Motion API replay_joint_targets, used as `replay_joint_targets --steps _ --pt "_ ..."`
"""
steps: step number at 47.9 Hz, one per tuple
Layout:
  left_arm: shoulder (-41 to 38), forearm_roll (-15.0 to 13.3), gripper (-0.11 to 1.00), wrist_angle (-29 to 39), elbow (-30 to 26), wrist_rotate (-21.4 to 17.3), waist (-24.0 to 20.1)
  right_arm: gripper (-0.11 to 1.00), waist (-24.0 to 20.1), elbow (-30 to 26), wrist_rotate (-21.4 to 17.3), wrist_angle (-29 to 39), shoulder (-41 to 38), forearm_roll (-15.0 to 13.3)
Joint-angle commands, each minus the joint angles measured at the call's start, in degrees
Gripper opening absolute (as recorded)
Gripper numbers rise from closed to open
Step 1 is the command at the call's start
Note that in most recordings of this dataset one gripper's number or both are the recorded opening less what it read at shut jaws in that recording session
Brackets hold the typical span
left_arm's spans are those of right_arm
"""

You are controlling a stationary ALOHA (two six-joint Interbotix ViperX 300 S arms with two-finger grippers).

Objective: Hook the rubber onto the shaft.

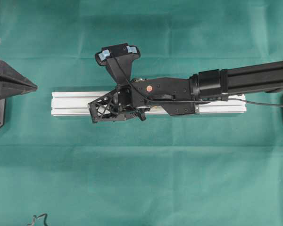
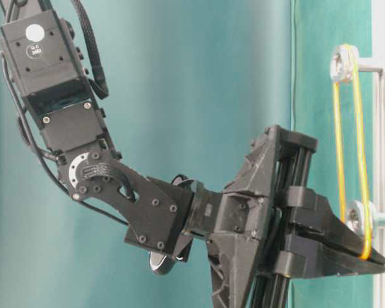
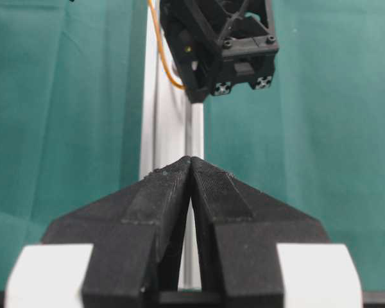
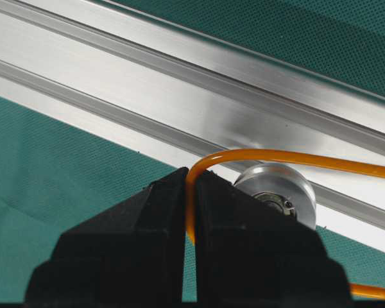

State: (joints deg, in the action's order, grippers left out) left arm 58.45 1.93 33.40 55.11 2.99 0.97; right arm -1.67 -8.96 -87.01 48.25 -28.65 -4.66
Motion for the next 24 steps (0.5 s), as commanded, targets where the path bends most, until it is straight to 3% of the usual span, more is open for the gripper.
replay_joint_targets --steps 1,24 --pt "-0.5 0.2 0.02 -0.5 -1.3 -0.1 -0.2 0.05 -0.4 -0.6 -0.1 -0.2 0.4 0.2" --pt "-0.5 0.3 0.02 -0.4 -1.2 -0.1 -0.2 0.05 -1.0 -0.5 0.2 -0.3 0.4 0.3"
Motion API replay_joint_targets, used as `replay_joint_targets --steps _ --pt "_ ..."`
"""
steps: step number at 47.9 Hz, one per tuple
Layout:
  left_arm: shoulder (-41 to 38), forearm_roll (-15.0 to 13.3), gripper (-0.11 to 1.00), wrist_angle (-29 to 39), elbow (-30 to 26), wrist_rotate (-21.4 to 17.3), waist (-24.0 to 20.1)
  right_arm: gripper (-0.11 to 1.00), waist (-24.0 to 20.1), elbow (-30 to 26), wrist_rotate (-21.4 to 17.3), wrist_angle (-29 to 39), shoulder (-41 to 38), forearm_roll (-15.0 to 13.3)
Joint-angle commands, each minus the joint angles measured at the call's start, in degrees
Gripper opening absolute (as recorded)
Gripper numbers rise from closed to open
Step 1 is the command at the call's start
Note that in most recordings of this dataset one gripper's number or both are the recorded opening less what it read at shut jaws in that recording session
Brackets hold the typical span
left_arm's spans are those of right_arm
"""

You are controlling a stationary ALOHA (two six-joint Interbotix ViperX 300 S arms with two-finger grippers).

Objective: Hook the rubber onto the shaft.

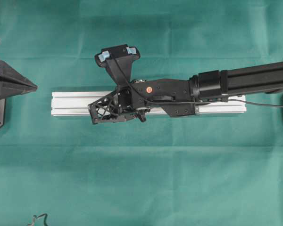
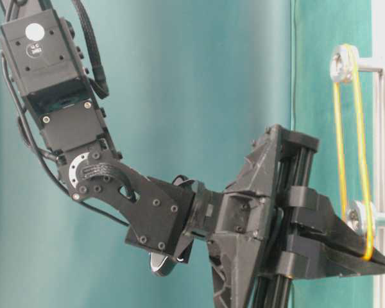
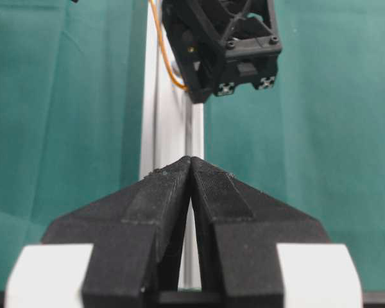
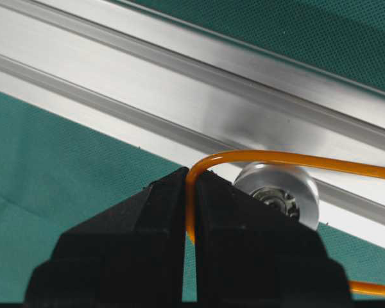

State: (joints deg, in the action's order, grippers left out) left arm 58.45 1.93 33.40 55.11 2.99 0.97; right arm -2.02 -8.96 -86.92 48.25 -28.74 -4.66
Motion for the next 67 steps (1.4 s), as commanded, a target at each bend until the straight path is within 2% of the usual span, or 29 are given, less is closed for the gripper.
replay_joint_targets --steps 1,67 --pt "-0.5 0.2 0.02 -0.4 -1.2 -0.1 -0.2 0.05 -0.7 -0.5 0.1 -0.3 0.5 0.2" --pt "-0.4 0.2 0.02 -0.1 -1.3 -0.1 -0.2 0.05 -3.6 0.4 -0.2 0.6 0.9 0.3"
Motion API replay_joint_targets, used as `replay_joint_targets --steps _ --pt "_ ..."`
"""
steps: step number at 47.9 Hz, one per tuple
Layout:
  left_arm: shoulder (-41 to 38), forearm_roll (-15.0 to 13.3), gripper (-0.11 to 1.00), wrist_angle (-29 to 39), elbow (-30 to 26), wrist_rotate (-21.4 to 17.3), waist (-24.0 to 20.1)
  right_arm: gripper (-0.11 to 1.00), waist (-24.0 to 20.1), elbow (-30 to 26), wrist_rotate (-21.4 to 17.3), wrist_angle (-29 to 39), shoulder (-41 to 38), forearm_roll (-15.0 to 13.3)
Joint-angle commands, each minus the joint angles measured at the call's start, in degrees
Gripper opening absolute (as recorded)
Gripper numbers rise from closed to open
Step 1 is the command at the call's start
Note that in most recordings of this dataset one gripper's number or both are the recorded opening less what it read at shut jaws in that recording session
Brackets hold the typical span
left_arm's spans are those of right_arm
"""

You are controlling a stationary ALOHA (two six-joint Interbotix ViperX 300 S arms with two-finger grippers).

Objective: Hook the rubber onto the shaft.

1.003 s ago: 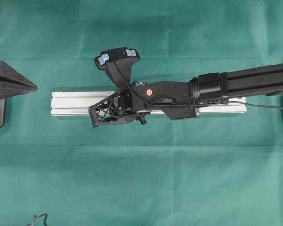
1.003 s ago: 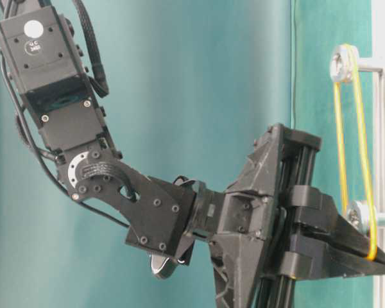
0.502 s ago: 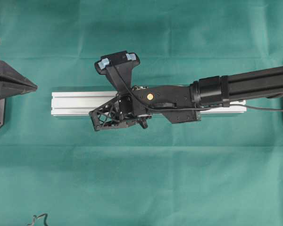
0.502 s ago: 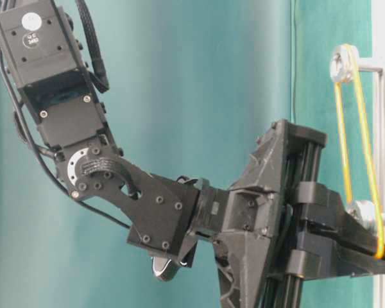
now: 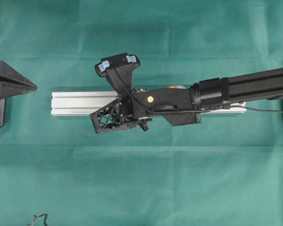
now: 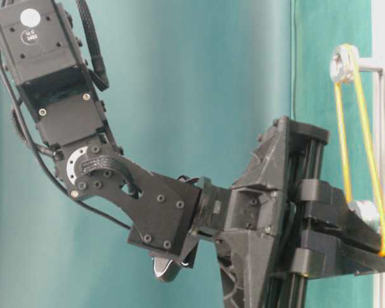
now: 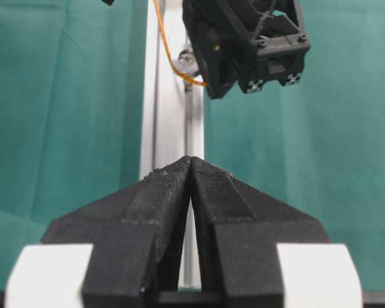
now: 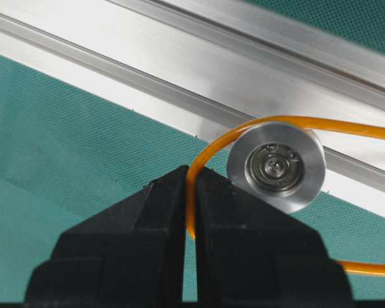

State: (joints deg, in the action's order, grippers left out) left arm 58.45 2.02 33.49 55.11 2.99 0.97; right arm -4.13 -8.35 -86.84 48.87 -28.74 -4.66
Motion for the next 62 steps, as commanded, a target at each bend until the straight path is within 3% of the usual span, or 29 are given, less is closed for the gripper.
replay_joint_targets --steps 1,62 --pt "-0.4 0.1 0.02 -0.2 -1.2 -0.1 -0.2 0.05 -1.6 -0.2 -0.3 0.1 0.9 0.2" --pt "-0.4 0.1 0.02 -0.2 -1.2 -0.1 -0.2 0.05 -1.8 11.0 -0.2 0.9 9.4 -0.5"
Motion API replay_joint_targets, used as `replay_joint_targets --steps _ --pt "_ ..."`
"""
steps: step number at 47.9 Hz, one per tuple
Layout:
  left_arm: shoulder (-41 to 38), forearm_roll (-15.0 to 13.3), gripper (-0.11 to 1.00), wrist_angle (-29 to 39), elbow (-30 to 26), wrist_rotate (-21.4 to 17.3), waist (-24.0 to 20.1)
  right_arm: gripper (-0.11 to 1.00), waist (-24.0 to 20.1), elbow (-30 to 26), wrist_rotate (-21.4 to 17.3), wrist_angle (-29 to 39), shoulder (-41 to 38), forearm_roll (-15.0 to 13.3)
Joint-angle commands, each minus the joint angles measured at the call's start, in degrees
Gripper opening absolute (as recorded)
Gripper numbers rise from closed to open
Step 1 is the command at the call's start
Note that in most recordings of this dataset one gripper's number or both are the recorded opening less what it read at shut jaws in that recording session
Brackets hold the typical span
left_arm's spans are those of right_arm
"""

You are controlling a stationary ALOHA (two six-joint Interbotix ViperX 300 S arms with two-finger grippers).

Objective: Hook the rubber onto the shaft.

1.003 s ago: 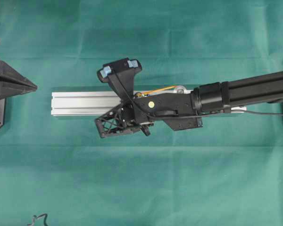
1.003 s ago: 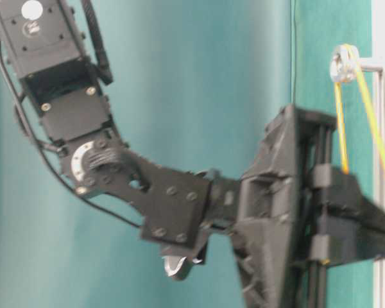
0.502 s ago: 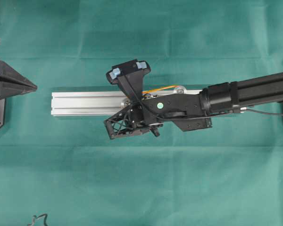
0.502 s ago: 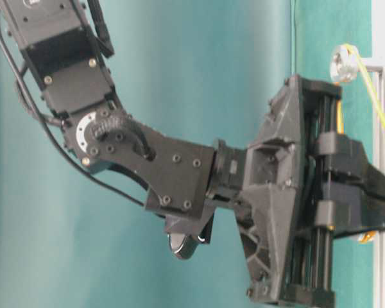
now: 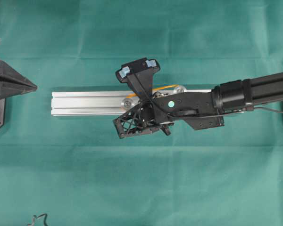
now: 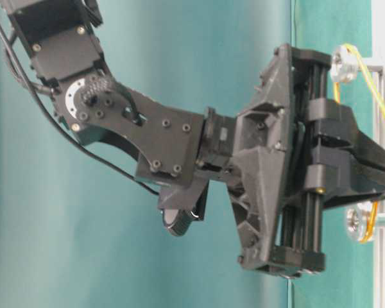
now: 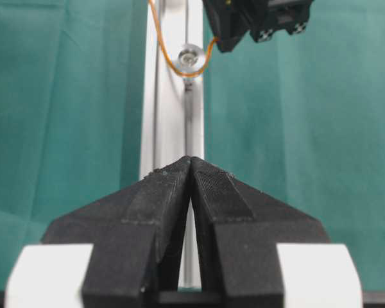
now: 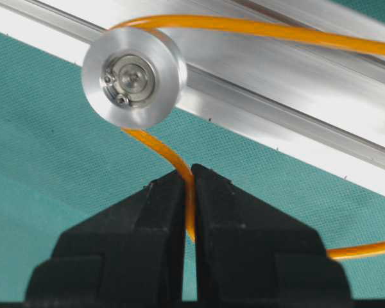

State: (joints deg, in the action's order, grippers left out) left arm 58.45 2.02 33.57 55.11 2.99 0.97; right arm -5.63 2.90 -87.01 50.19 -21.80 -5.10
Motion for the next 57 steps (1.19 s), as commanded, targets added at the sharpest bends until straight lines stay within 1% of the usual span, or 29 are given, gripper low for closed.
replay_joint_targets --steps 1,11,16,44,47,50,51,52,57 --pt "-0.5 0.2 0.02 -0.3 -1.2 -0.1 -0.2 0.05 -0.4 -0.2 0.1 -0.6 2.5 -0.2" --pt "-0.4 0.1 0.02 -0.3 -1.2 -0.1 -0.1 0.05 -0.4 0.4 0.4 -2.1 2.8 -0.6" --pt "-0.4 0.1 0.02 -0.3 -1.2 -0.1 -0.2 0.05 -0.4 0.4 0.4 -2.1 2.8 -1.1" --pt "-0.5 0.1 0.02 -0.2 -1.2 -0.1 -0.2 0.07 -0.4 0.3 0.4 -1.9 2.9 -1.8" --pt "-0.4 0.1 0.02 -0.2 -1.2 -0.1 -0.2 0.15 -0.4 0.3 0.4 -1.8 3.0 -2.0" --pt "-0.5 0.2 0.02 -0.2 -1.2 -0.1 -0.2 0.29 -0.4 0.3 0.4 -1.8 3.2 -2.2" --pt "-0.4 0.1 0.02 -0.2 -1.2 -0.1 -0.2 0.35 -0.4 0.3 0.4 -1.8 3.2 -2.4" --pt "-0.4 0.1 0.02 -0.2 -1.2 -0.1 -0.2 0.43 -0.4 0.3 0.4 -1.8 3.3 -2.5" --pt "-0.4 0.1 0.02 -0.2 -1.2 -0.1 -0.2 0.73 -0.4 0.4 0.4 -1.8 3.5 -3.3"
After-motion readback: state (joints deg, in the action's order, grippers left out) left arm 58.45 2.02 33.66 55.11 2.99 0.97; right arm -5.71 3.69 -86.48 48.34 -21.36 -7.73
